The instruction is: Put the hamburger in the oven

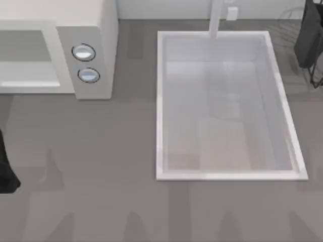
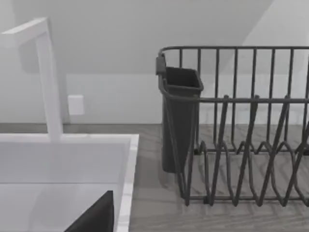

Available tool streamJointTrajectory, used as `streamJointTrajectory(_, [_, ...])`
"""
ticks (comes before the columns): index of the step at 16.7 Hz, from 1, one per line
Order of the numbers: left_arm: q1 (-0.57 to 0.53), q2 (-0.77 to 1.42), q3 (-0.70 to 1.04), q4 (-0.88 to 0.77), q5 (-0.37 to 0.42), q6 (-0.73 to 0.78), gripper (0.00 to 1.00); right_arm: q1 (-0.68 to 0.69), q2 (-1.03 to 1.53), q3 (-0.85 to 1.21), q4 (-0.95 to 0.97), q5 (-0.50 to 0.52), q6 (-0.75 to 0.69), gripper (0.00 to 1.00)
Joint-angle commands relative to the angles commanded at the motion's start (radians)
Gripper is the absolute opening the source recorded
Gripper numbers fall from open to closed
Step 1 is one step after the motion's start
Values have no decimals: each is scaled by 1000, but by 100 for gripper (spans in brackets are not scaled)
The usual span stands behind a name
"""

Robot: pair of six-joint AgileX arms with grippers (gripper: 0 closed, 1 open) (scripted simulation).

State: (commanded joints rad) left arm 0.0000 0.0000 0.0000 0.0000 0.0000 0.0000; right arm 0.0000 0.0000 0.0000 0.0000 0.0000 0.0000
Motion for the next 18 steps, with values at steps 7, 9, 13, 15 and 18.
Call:
streamJointTrajectory(7, [43,163,129,-139,0,157,100,0,0,0,0,0,0,100])
streamJointTrajectory(9, [73,302,222,-240,0,280,100,0,0,0,0,0,0,100])
streamJointTrajectory(13, [144,692,435,-470,-1,563,100,0,0,0,0,0,0,100])
streamJointTrajectory(15, [179,907,542,-586,-1,708,100,0,0,0,0,0,0,100])
streamJointTrajectory(18, [228,1191,690,-746,-1,903,100,0,0,0,0,0,0,100])
